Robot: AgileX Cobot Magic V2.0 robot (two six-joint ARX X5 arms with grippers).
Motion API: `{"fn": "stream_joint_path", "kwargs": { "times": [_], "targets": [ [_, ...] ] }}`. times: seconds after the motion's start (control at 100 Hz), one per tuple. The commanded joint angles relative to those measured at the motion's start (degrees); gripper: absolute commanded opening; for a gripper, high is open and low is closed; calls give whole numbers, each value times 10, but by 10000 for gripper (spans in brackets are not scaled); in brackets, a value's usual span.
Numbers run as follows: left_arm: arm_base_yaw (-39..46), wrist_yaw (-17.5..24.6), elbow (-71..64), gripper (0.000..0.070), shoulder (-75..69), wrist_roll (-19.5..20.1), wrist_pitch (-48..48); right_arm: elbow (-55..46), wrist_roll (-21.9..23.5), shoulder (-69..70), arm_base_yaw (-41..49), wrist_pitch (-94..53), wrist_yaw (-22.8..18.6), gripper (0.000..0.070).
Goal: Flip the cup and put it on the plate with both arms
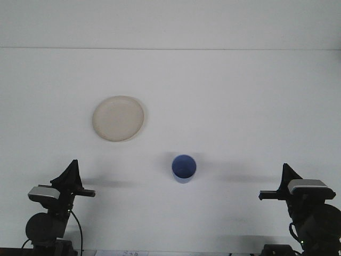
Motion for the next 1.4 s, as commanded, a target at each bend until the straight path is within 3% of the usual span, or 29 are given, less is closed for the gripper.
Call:
{"fn": "stream_joint_path", "kwargs": {
  "times": [0.0, 0.11, 0.2, 0.41, 0.59, 0.71, 0.96, 1.02, 1.13, 1.17, 1.39],
  "targets": [
    [0, 0, 41, 12, 5, -28, -5, 2, 6, 6, 1, 6, 0, 0],
    [0, 3, 113, 12, 49, -74, -44, 2, 6, 6, 1, 6, 0, 0],
    [0, 24, 190, 12, 117, -76, -74, 2, 6, 10, 1, 6, 0, 0],
    [0, 85, 418, 12, 333, -18, -251, 2, 6, 17, 1, 5, 0, 0],
    [-7, 97, 598, 12, 504, 34, -437, 2, 6, 21, 1, 3, 0, 0],
    [-17, 106, 647, 12, 580, 34, -459, 2, 6, 21, 1, 4, 0, 0],
    [-48, 184, 655, 23, 669, 48, -464, 2, 6, 21, 1, 4, 0, 0],
    [-60, 185, 655, 103, 683, 47, -464, 2, 6, 21, 1, 4, 0, 0],
    [-78, 185, 655, 453, 707, 45, -466, 2, 6, 21, 1, 4, 0, 0],
    [-86, 185, 655, 537, 714, 44, -464, 2, 6, 21, 1, 4, 0, 0],
    [-161, 185, 657, 544, 742, 23, -421, 2, 6, 21, 1, 4, 0, 0]
  ]
}}
